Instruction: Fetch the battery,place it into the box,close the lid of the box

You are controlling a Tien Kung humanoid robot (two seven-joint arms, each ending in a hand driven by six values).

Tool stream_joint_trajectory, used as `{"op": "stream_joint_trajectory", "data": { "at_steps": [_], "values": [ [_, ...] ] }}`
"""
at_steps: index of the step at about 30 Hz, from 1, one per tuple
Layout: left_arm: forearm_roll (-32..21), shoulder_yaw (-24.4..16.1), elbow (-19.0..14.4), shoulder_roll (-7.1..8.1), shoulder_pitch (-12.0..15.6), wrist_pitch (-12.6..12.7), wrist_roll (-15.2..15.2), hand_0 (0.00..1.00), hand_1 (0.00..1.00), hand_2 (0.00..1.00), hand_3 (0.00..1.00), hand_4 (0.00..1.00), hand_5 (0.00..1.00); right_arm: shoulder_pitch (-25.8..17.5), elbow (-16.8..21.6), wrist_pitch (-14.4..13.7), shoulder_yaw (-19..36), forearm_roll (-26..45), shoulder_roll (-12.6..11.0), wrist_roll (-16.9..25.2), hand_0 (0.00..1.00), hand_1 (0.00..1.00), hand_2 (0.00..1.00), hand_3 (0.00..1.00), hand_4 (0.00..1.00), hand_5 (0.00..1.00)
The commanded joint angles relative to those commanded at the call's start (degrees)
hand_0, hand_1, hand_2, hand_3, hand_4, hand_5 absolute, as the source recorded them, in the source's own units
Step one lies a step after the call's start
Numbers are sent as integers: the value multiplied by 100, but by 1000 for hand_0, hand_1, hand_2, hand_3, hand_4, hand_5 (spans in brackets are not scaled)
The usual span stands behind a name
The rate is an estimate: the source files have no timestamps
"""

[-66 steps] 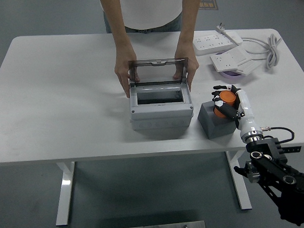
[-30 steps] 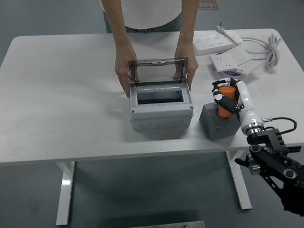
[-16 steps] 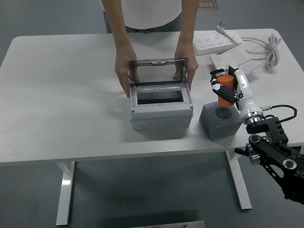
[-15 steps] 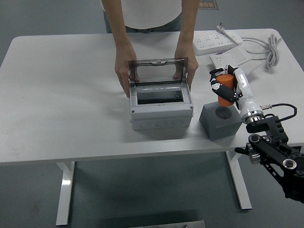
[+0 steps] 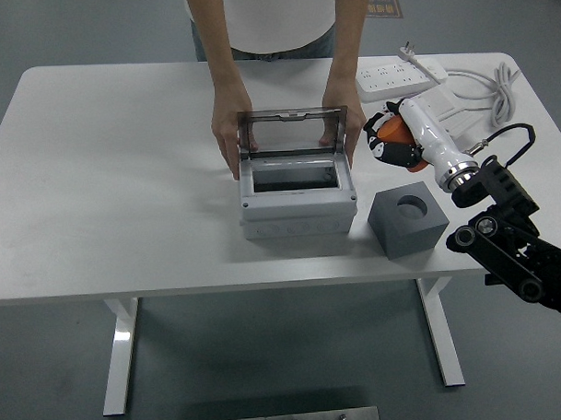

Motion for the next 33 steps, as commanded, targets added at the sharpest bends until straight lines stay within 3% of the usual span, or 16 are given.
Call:
{"op": "stream_joint_trajectory", "data": {
  "at_steps": [7,15,24,33],
  "values": [
    [0,-9,-19,25,5,16,33,540,724,688,592,685,183,356,-143,639,-387,-1392,243,-855,182,224,290,328,170,2],
    [-3,-15,-41,50,21,30,76,541,724,689,592,687,186,667,-159,1003,-855,-2411,612,-1350,182,224,290,329,172,2],
    [1,-24,-71,75,26,45,132,541,724,689,591,686,186,879,-240,1066,-1174,-2609,1067,-1504,179,224,288,326,162,2],
    [96,-71,-80,93,5,16,153,541,724,689,591,685,186,1027,-594,838,-1459,-2576,1542,-1535,174,224,286,325,154,2]
  ]
}}
